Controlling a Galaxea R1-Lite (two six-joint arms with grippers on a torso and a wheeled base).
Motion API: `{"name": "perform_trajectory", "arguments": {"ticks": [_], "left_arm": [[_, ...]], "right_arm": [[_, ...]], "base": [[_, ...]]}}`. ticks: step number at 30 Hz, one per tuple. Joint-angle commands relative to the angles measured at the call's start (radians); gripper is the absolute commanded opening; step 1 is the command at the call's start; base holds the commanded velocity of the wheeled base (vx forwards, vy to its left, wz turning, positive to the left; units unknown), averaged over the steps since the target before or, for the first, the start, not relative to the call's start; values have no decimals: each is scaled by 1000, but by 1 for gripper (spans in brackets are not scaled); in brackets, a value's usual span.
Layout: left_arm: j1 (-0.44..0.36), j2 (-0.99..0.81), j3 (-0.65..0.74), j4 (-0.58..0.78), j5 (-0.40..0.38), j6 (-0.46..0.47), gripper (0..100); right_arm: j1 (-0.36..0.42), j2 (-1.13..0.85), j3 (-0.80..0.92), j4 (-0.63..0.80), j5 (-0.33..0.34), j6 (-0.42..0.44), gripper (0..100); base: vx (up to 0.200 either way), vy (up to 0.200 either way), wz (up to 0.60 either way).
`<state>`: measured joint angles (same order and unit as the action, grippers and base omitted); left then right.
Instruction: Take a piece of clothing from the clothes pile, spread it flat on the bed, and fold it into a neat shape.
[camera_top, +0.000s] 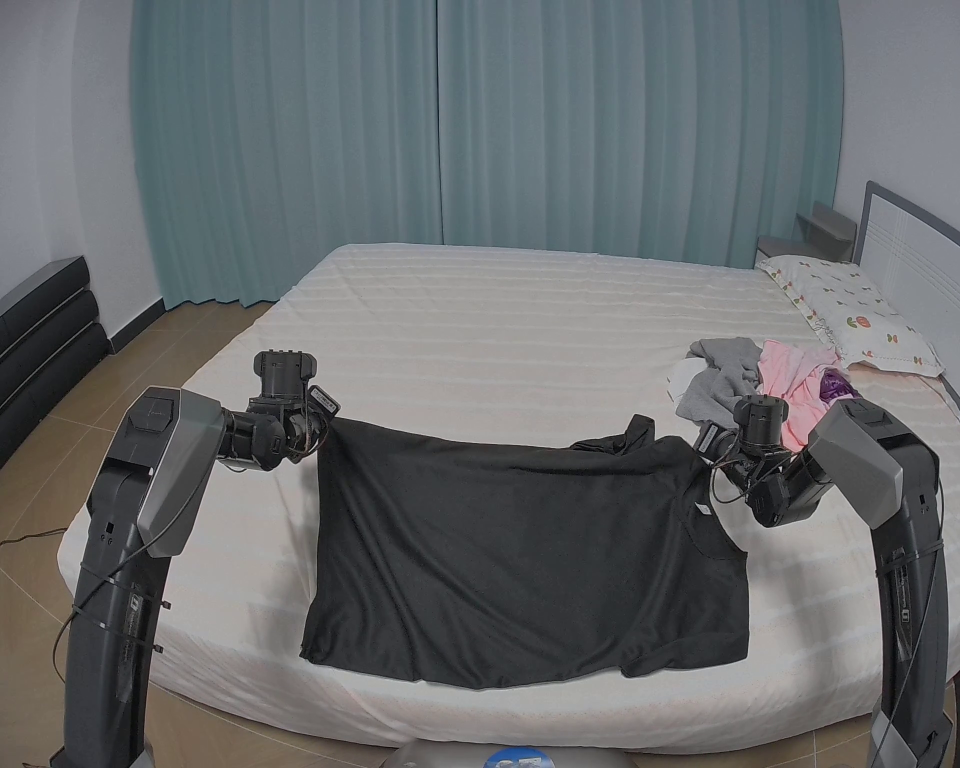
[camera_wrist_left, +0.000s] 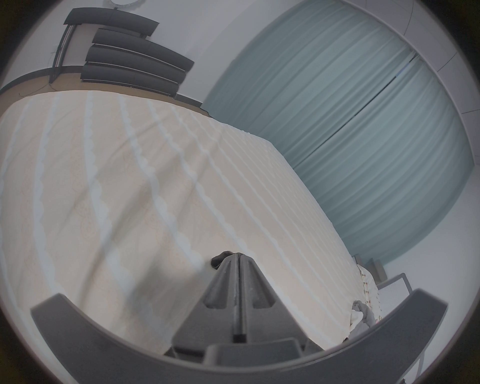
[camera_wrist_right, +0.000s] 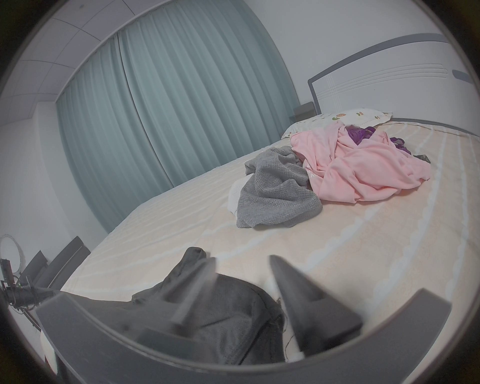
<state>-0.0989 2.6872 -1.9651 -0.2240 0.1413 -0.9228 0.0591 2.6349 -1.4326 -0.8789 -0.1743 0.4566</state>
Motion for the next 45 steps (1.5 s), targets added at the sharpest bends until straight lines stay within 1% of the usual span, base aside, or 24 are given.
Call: {"name": "perform_trajectory", "arguments": {"ticks": [1, 3, 4, 5, 7, 10, 13, 15, 16, 18, 21, 24, 27, 28, 30, 31, 32, 33, 34, 35, 38, 39, 41, 45], "left_arm": [[-1, -26, 9, 2, 0, -1, 0], [-1, -24, 14, 2, 0, -2, 0], [-1, -26, 22, 0, -2, -2, 0], [-1, -30, 38, 2, -3, -1, 0], [1, -47, 61, 2, -14, -1, 0], [1, -92, 115, 2, -71, -1, 0], [1, -104, 130, 0, -85, -1, 0], [-1, -107, 134, 2, -89, 1, 0], [-2, -107, 134, 2, -89, 1, 100], [-2, -109, 137, 2, -89, 1, 100], [-1, -130, 173, 2, -89, 2, 100], [1, -170, 226, 2, -101, 2, 100], [1, -219, 295, -1, -112, 1, 100], [1, -260, 362, -11, -121, 1, 100], [1, -313, 453, -17, -147, -2, 100], [1, -322, 468, -18, -152, -2, 100], [1, -372, 568, -29, -195, -8, 100], [1, -385, 592, -34, -204, -10, 100], [-1, -423, 670, -47, -224, -14, 100], [-2, -441, 704, -55, -229, -16, 100], [-10, -517, 871, -117, -232, -28, 100], [-10, -517, 871, -117, -232, -28, 100], [-31, -573, 1008, -189, -235, -53, 100], [-70, -618, 1161, -290, -235, -61, 100]], "right_arm": [[1, -7, 15, 0, 1, 2, 100], [-1, -10, 20, 0, 1, 7, 100], [1, -15, 26, 1, 2, 24, 100], [1, -36, 47, 6, 18, 53, 100], [-1, -72, 86, 5, 56, 68, 100], [-1, -122, 173, -2, 111, 83, 100], [-1, -148, 218, -5, 131, 94, 100], [1, -173, 264, -12, 137, 125, 100], [1, -182, 281, -14, 139, 132, 100], [1, -191, 299, -15, 144, 137, 100], [-2, -234, 379, -20, 191, 140, 100], [-5, -263, 434, -37, 228, 146, 100], [-5, -286, 485, -49, 243, 165, 100], [-4, -309, 531, -60, 259, 174, 100], [-4, -339, 598, -91, 288, 177, 100], [-4, -342, 609, -98, 292, 177, 100], [-2, -366, 681, -138, 322, 177, 100], [-2, -371, 698, -147, 326, 175, 100], [1, -381, 747, -170, 337, 175, 100], [1, -386, 767, -178, 338, 175, 100], [1, -409, 868, -212, 340, 177, 100], [1, -409, 868, -212, 340, 177, 100], [8, -420, 952, -268, 341, 177, 100], [31, -420, 1049, -342, 341, 178, 100]], "base": [[0, 0, 0], [0, 0, 0], [0, 0, 0], [0, 0, 0], [0, 0, 0], [0, 0, 0], [0, 0, 0], [0, 0, 0], [0, 0, 0], [0, 0, 0], [0, 0, 0], [0, 0, 0], [0, 0, 0], [0, 0, 0], [0, 0, 0], [0, 0, 0], [0, 0, 0], [0, 0, 0], [0, 0, 0], [0, 0, 0], [0, 0, 0], [0, 0, 0], [0, 0, 0], [0, 0, 0]]}}
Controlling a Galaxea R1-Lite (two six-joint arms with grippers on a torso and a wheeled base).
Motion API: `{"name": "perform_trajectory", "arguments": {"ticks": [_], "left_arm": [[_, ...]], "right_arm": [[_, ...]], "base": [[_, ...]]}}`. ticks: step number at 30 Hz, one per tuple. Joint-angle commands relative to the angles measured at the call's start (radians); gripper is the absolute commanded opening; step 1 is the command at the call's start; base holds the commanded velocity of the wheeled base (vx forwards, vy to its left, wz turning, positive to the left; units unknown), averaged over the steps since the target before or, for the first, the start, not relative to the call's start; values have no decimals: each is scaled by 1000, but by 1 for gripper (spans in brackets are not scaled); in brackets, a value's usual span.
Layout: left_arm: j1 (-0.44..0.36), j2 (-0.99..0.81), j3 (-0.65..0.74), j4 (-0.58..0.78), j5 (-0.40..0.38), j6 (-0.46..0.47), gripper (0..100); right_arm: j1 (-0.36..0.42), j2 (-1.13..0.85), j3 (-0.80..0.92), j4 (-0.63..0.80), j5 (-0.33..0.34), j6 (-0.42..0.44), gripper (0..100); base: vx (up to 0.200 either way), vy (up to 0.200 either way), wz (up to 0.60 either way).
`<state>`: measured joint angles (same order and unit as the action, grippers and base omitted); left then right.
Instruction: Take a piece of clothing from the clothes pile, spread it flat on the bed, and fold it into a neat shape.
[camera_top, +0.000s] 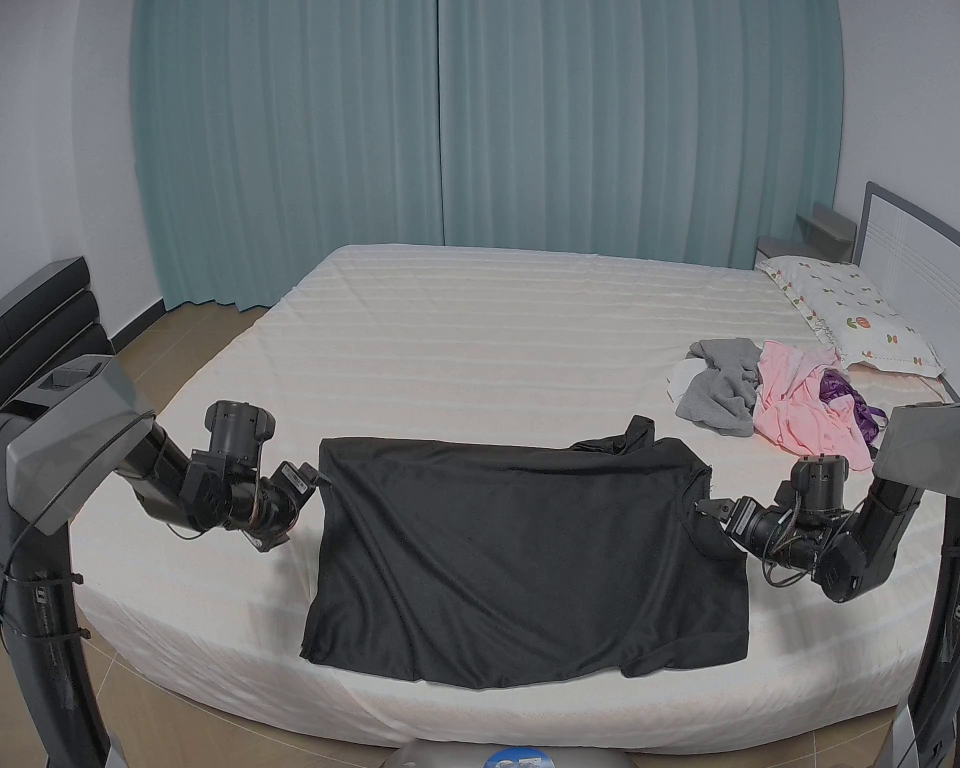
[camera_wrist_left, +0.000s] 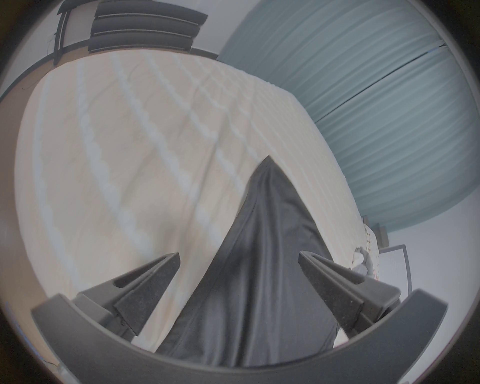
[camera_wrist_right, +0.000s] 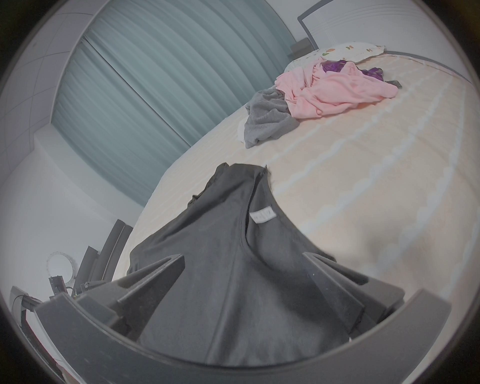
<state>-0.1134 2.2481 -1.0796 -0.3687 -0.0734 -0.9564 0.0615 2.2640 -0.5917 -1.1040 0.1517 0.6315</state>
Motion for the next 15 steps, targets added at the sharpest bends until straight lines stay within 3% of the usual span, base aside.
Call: {"name": "perform_trajectory", "arguments": {"ticks": [1, 7, 13, 15], "left_arm": [[-65, -188, 306, -168, -20, -30, 100], [-100, -203, 426, -253, -20, -84, 100], [-115, -205, 475, -266, -20, -87, 100], [-115, -203, 489, -268, -20, -85, 100]], "right_arm": [[32, -51, 231, -131, 17, 8, 100], [63, -63, 309, -175, 22, 34, 100], [60, -67, 345, -178, 46, 60, 100], [61, -72, 349, -181, 55, 74, 100]], "base": [[0, 0, 0], [0, 0, 0], [-200, 0, 0], [0, 0, 0]]}}
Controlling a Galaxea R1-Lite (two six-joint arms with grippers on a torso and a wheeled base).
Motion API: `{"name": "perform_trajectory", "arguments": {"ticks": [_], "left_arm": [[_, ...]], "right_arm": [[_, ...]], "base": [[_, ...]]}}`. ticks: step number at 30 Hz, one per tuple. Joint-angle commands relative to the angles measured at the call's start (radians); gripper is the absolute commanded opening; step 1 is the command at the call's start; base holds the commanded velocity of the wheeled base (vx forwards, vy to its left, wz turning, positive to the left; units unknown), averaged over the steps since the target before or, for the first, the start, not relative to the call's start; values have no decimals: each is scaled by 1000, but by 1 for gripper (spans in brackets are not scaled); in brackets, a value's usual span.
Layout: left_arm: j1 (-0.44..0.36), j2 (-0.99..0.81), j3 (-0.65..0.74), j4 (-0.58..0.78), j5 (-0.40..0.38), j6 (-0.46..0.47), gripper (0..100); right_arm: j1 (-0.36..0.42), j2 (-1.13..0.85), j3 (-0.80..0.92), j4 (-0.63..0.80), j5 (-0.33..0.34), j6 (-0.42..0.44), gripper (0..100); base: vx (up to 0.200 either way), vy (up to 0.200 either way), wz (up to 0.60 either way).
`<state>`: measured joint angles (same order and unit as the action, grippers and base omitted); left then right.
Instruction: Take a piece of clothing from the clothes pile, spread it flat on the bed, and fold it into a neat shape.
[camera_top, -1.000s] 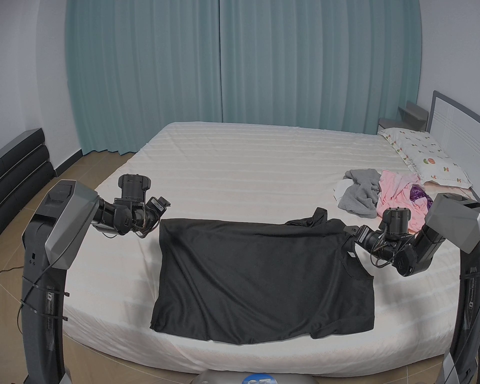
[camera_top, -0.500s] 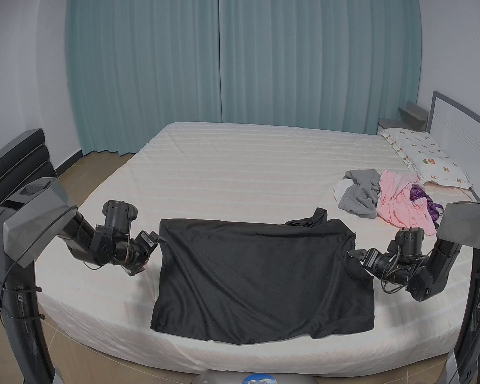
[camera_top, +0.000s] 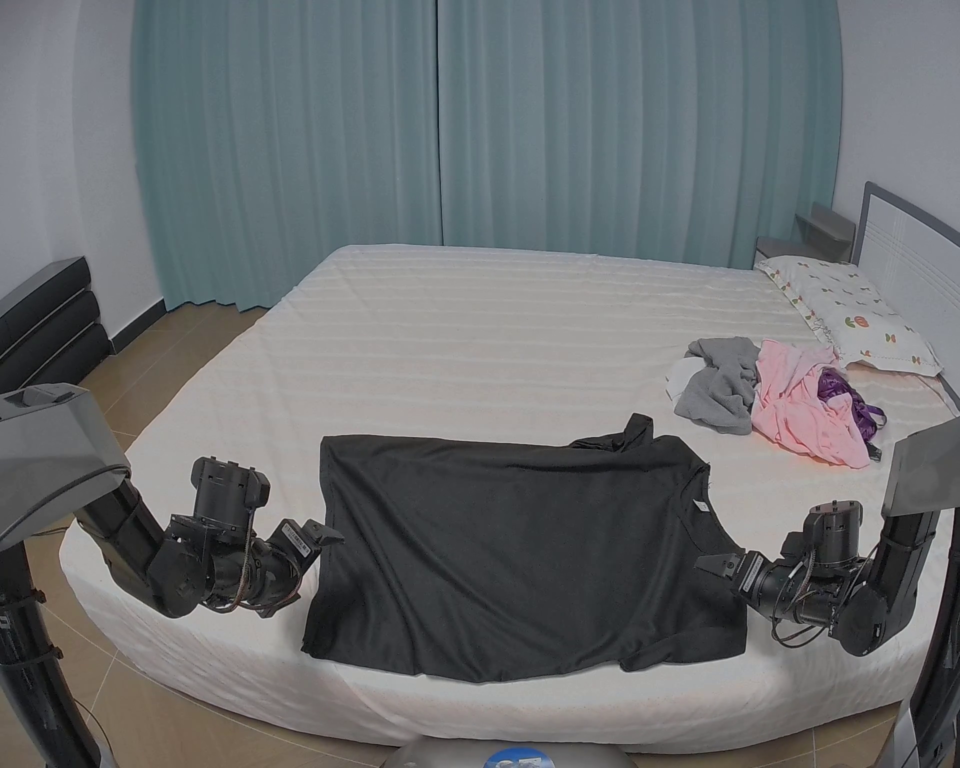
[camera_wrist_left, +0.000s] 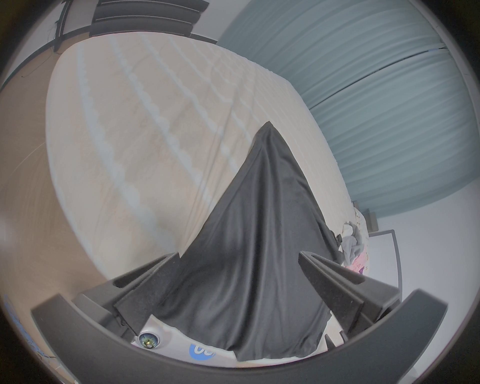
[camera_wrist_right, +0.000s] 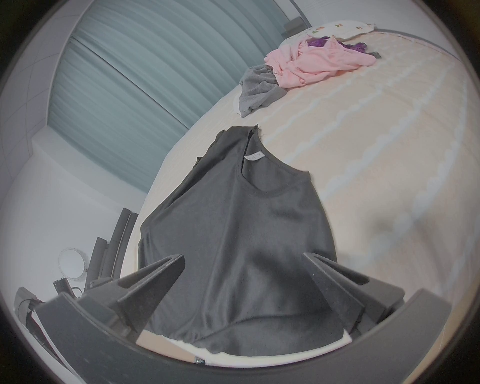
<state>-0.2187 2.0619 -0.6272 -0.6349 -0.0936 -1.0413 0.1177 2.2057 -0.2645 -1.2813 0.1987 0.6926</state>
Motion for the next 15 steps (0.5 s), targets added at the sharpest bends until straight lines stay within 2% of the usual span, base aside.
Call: {"name": "perform_trajectory", "arguments": {"ticks": [1, 7, 13, 15], "left_arm": [[-10, -17, 41, -3, -1, 0, 100], [-13, -13, 69, -66, 0, -6, 100], [-28, -14, 69, -72, 0, -31, 100], [-37, -14, 69, -72, 0, -43, 100]], "right_arm": [[7, -15, 25, -4, 8, 16, 100], [30, -21, 51, -35, 8, 18, 100], [42, -21, 64, -49, 8, 18, 100], [42, -18, 64, -49, 8, 18, 100]], "base": [[0, 0, 0], [0, 0, 0], [0, 0, 0], [0, -200, 0]]}}
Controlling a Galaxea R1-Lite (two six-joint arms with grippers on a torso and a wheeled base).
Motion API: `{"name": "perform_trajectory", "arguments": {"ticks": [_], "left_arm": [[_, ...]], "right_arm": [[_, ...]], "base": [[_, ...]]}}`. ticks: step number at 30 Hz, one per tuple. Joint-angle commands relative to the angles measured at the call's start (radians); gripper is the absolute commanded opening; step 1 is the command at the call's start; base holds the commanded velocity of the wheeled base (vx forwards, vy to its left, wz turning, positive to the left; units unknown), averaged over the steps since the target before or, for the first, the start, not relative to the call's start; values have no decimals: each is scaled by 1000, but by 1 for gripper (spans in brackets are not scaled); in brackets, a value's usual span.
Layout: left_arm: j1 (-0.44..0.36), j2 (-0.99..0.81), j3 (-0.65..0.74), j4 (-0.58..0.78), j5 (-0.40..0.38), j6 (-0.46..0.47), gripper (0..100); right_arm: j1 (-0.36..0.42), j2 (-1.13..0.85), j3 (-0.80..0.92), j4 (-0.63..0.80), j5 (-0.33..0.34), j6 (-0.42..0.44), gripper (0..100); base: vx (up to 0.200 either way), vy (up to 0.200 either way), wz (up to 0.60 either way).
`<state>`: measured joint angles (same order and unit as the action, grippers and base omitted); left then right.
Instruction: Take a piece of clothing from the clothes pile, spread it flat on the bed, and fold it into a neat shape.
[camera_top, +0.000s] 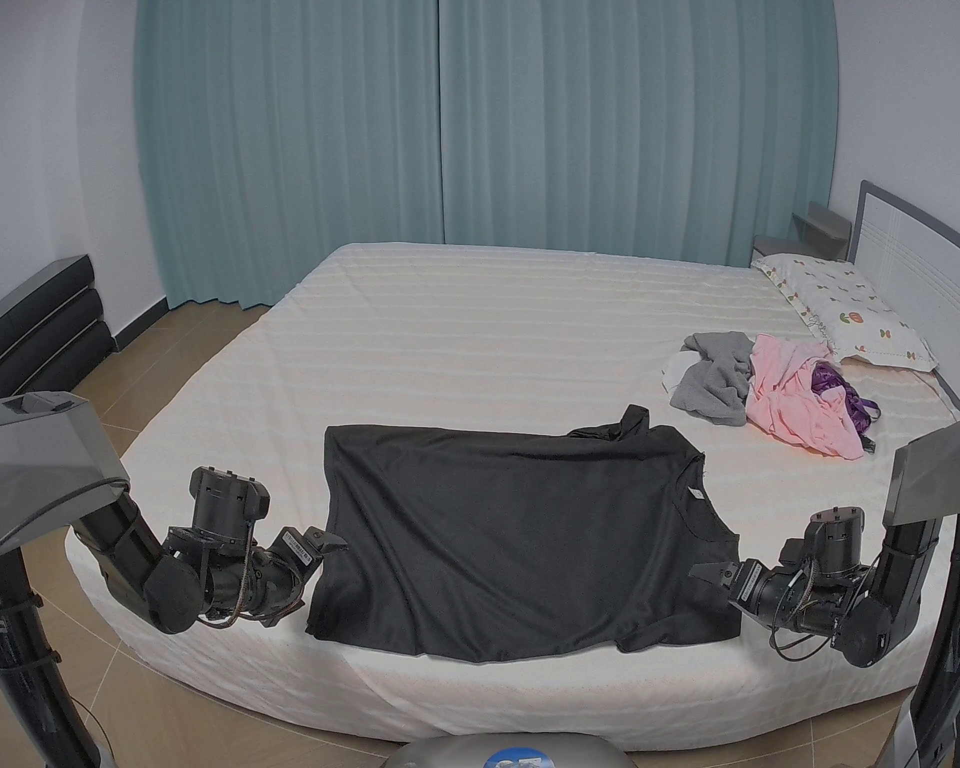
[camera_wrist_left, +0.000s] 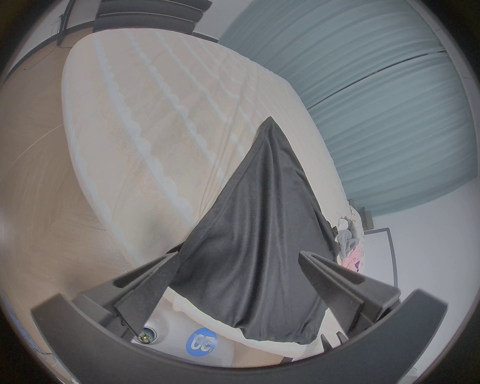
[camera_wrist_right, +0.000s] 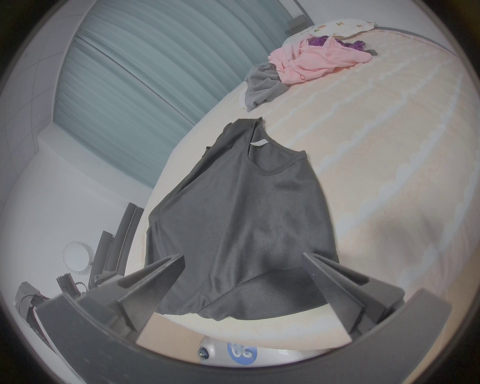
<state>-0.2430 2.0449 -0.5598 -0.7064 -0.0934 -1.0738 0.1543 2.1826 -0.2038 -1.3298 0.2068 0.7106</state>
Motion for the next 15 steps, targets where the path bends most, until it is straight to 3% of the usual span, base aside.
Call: {"name": "perform_trajectory", "arguments": {"ticks": [1, 7, 15], "left_arm": [[-18, 0, 1, -1, 0, -15, 100], [-27, -2, 1, -1, 0, -21, 100], [-27, -2, 1, -1, 3, -18, 100]], "right_arm": [[5, 3, 3, 0, 0, 0, 100], [5, 0, 3, 0, -1, 1, 100], [4, 0, 3, 0, -1, 1, 100]], "base": [[0, -200, 0], [0, -200, 0], [0, 0, 0]]}}
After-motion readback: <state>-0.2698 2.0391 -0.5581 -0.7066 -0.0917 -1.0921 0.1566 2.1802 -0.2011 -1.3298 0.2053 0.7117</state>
